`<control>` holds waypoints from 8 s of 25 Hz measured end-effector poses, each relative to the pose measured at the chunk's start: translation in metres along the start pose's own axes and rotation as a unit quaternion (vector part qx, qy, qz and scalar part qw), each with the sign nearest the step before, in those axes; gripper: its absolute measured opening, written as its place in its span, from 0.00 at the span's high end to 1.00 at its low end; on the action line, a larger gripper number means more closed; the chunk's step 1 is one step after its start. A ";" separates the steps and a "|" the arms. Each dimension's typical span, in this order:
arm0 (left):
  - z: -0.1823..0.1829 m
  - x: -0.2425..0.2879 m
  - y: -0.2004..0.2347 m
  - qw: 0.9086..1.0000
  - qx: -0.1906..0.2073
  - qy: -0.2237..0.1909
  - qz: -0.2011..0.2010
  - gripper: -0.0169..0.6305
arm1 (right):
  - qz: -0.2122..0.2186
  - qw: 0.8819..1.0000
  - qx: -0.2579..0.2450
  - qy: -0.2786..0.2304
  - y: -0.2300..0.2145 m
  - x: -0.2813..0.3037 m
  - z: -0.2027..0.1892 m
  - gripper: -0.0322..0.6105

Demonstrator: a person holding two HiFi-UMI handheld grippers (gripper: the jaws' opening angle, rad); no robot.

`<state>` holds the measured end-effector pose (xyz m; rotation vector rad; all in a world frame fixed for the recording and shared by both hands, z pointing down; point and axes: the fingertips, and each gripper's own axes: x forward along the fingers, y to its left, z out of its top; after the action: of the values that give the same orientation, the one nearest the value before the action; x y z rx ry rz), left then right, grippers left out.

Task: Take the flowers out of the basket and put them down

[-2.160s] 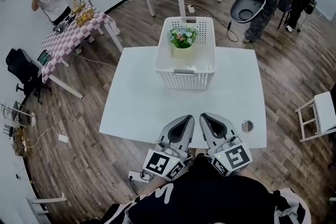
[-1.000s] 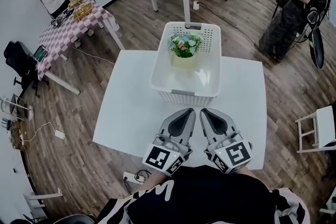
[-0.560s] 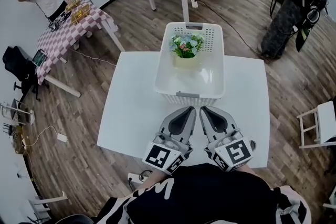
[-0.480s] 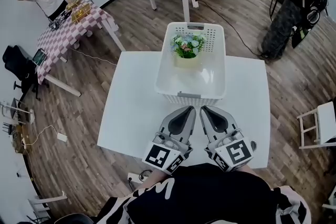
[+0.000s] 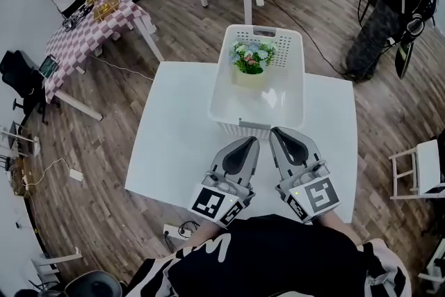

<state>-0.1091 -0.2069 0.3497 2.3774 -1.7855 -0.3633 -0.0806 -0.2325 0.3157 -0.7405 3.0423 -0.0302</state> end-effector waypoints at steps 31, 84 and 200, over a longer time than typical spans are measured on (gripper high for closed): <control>0.001 -0.029 0.025 0.999 -0.001 -0.007 0.053 0.96 | 0.056 0.923 -0.372 0.079 -0.021 0.064 0.017 0.92; 0.006 -0.101 0.061 0.983 -0.001 -0.018 0.181 0.97 | 0.144 0.792 -0.557 0.203 -0.058 0.154 -0.037 0.92; -0.033 -0.137 0.114 0.968 -0.056 0.028 0.241 0.97 | 0.194 0.732 -0.435 0.488 -0.140 0.222 -0.235 0.84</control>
<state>-0.2412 -0.1089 0.4248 1.7780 -2.1640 -0.3157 -0.2172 -0.4552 0.5527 0.0938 4.0539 1.5967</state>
